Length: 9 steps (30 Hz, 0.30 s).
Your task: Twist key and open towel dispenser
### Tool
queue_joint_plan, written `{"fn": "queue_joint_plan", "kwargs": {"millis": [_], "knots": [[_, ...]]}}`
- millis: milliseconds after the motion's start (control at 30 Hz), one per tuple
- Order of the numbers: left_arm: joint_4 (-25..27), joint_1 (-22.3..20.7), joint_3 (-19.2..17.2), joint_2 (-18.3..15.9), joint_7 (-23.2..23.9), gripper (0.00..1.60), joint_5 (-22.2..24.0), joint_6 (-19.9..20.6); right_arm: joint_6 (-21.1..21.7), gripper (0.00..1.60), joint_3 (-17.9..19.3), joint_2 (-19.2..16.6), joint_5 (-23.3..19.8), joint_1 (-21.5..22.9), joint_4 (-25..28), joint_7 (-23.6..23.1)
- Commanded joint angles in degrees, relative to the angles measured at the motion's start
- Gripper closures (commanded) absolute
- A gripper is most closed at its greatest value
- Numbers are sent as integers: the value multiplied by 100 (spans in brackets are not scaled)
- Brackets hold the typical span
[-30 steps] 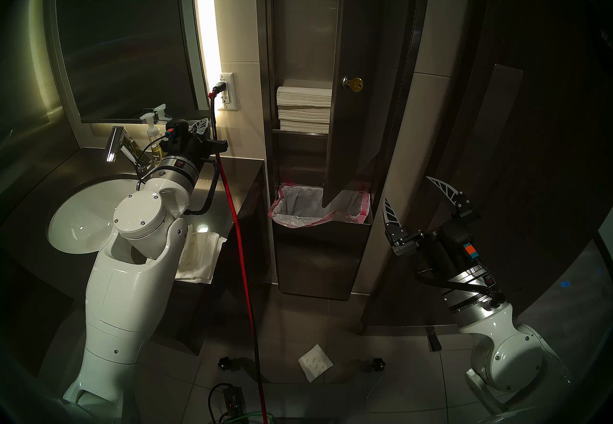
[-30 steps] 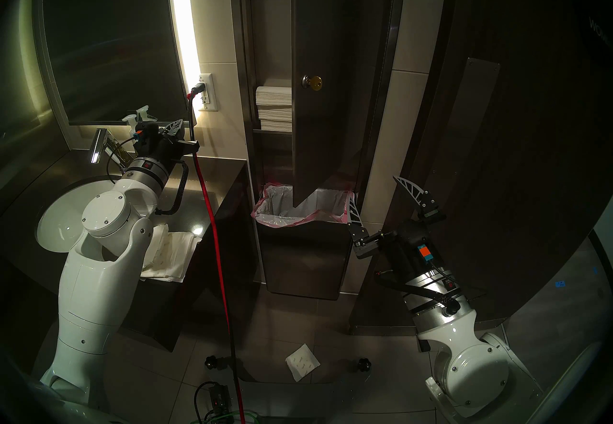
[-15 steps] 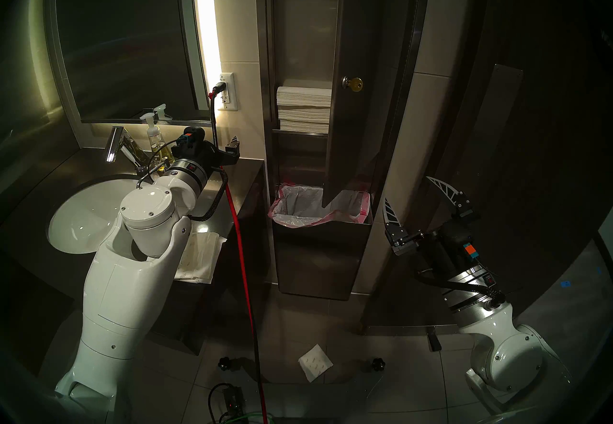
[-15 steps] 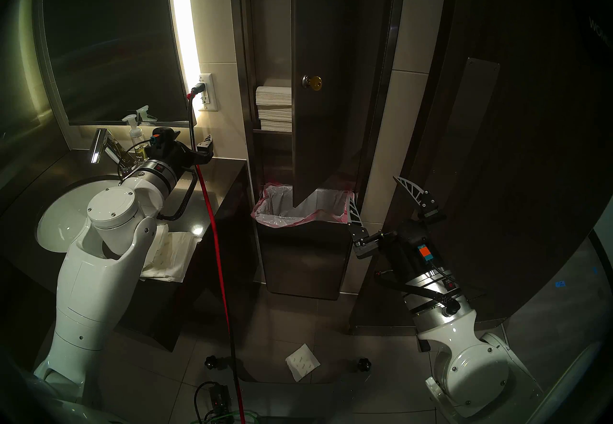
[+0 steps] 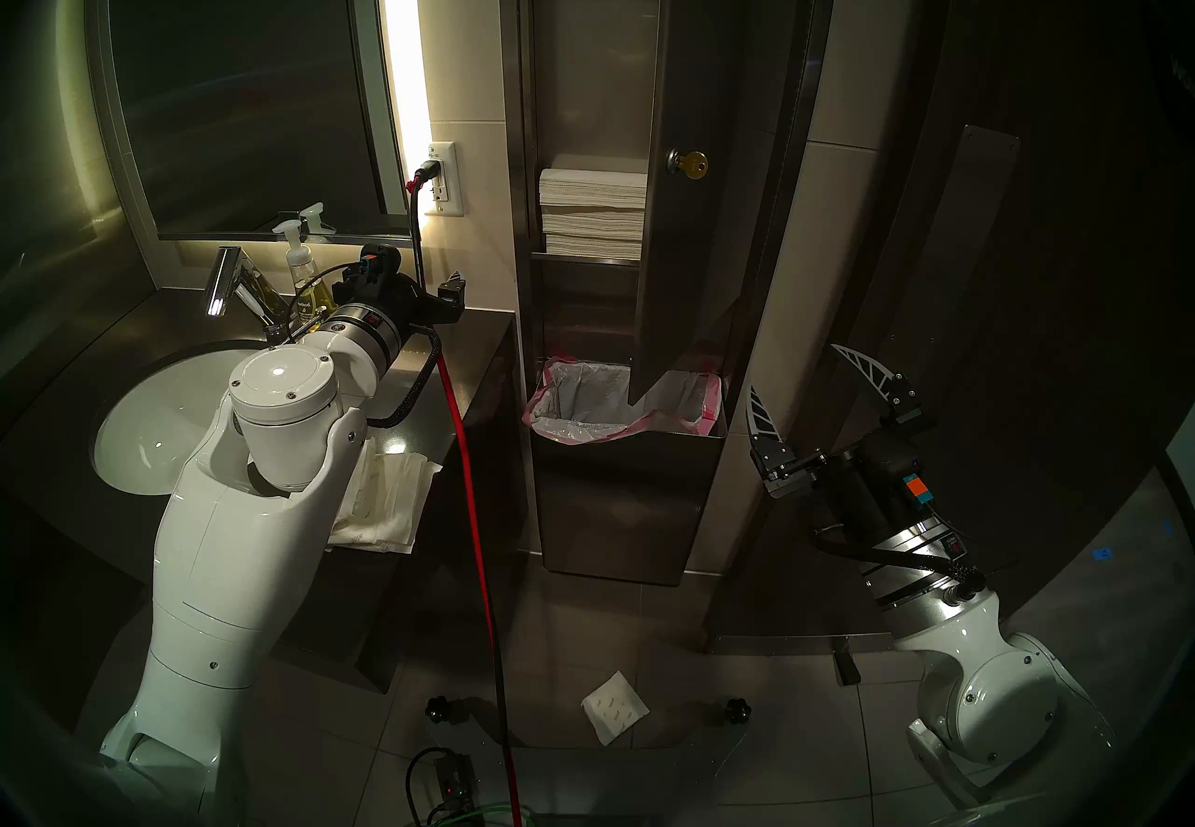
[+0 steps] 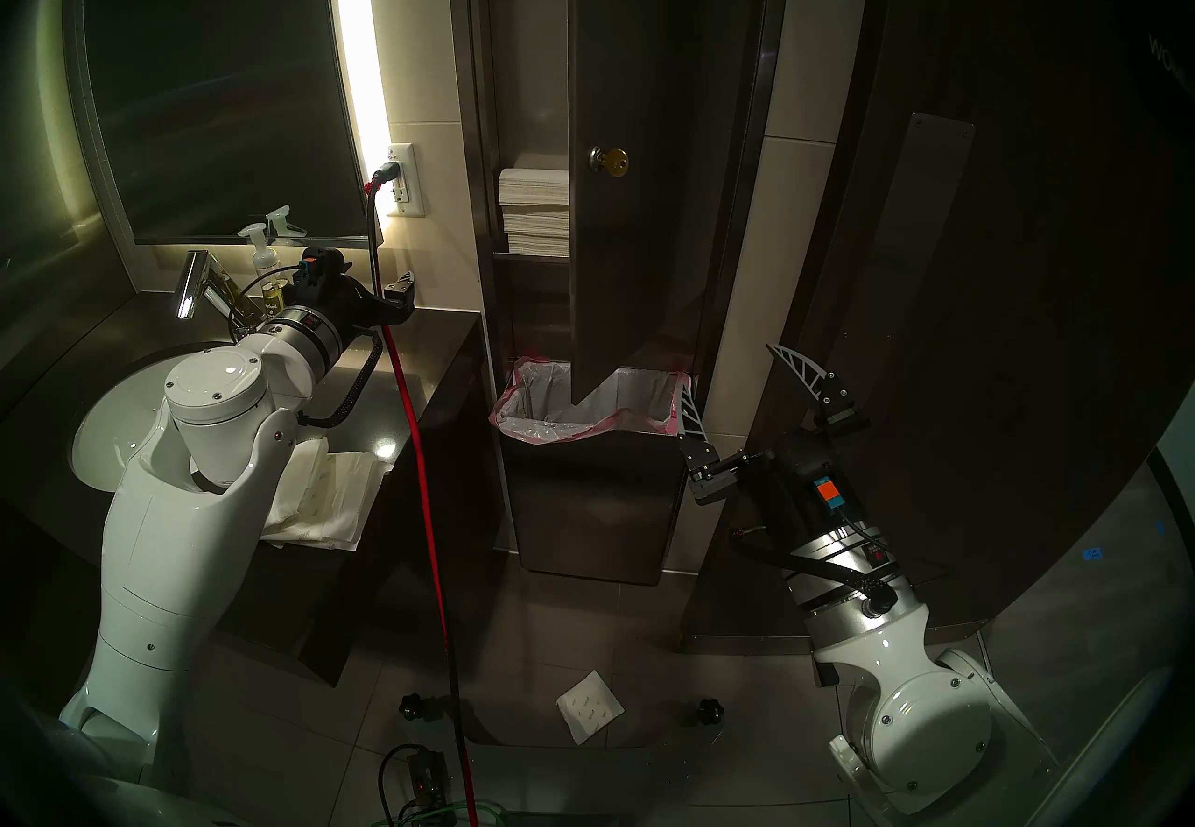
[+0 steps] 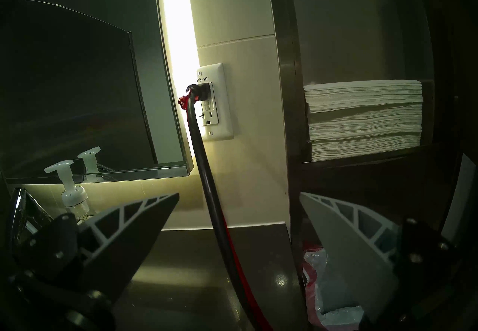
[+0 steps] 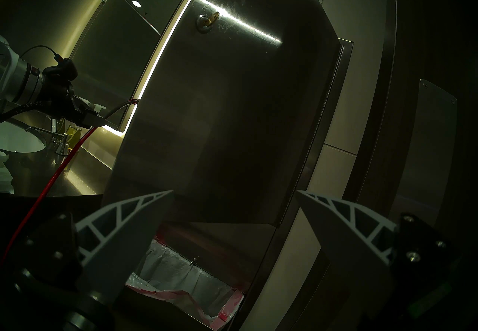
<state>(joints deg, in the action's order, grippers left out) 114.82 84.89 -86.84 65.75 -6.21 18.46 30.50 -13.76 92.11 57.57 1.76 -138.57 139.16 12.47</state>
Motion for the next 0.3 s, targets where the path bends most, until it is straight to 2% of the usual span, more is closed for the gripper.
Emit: {"fn": "queue_joint_plan", "kwargs": {"millis": [0,267], "knots": [[88,-136,-32,26,-16,0,4,-29,-10,0,-4,2,-8,1,84,-1],[88,-139,-36,34,-10,0,-5,-19,-10,0,-4,2,-8,1,84,-1]]}}
